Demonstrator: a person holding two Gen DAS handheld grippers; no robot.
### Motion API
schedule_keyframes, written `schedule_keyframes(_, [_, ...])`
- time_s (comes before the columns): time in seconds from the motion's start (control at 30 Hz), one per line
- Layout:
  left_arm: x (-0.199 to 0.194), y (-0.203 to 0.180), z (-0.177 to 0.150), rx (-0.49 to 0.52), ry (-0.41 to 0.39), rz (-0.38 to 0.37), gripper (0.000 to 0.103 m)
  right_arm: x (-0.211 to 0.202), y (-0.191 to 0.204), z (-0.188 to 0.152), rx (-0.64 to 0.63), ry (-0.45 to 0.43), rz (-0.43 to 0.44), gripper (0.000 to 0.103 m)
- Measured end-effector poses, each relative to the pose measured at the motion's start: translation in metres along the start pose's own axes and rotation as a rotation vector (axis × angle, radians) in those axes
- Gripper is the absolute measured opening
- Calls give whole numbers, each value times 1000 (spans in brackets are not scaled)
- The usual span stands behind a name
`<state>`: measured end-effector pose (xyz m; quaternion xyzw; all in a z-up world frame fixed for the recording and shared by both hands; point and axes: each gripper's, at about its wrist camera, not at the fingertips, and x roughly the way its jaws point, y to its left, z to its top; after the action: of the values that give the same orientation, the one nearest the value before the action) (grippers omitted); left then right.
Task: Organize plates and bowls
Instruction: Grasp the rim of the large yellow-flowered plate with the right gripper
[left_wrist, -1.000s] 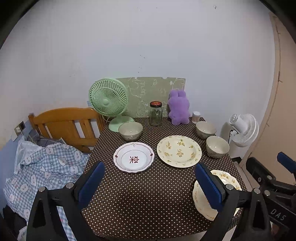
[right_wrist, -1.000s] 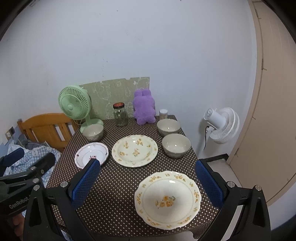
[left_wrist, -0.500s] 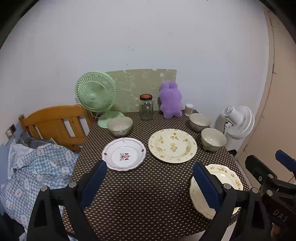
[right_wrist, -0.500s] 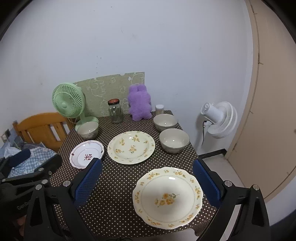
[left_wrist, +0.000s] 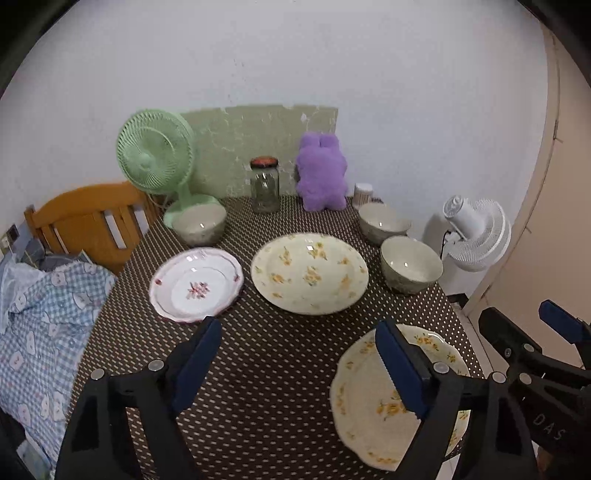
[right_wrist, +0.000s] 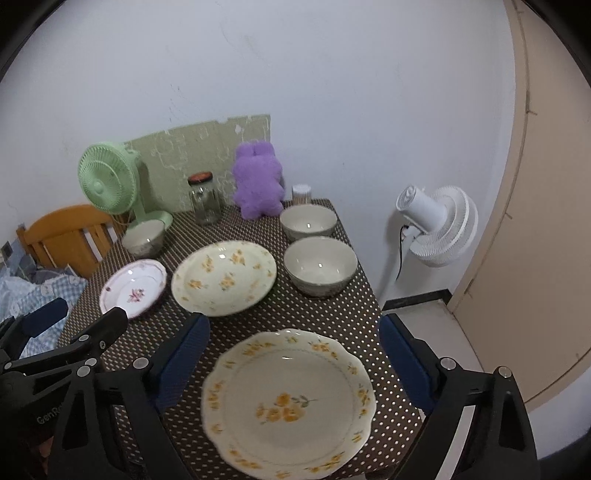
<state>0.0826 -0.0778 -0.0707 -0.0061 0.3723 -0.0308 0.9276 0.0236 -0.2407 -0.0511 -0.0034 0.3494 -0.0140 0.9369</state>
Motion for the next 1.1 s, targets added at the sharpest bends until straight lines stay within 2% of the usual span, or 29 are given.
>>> schedule_keyframes(0.23, [38,-24,-20,-43,74,29,85,42,-26,-11,-29,57,0,92])
schedule_keyframes(0.63, [100,-47,-66,-28,216,80,82,121,-50,-48,-70,208,15,90])
schedule_keyframes(0.93, [128,-53,-79,-50,267,95,82,163,-65,-71,-55,308,8,84])
schedule_keyframes(1.1, [137,-61,-80,-53,303,79,73,176,-67,-79,-58,342,24,81])
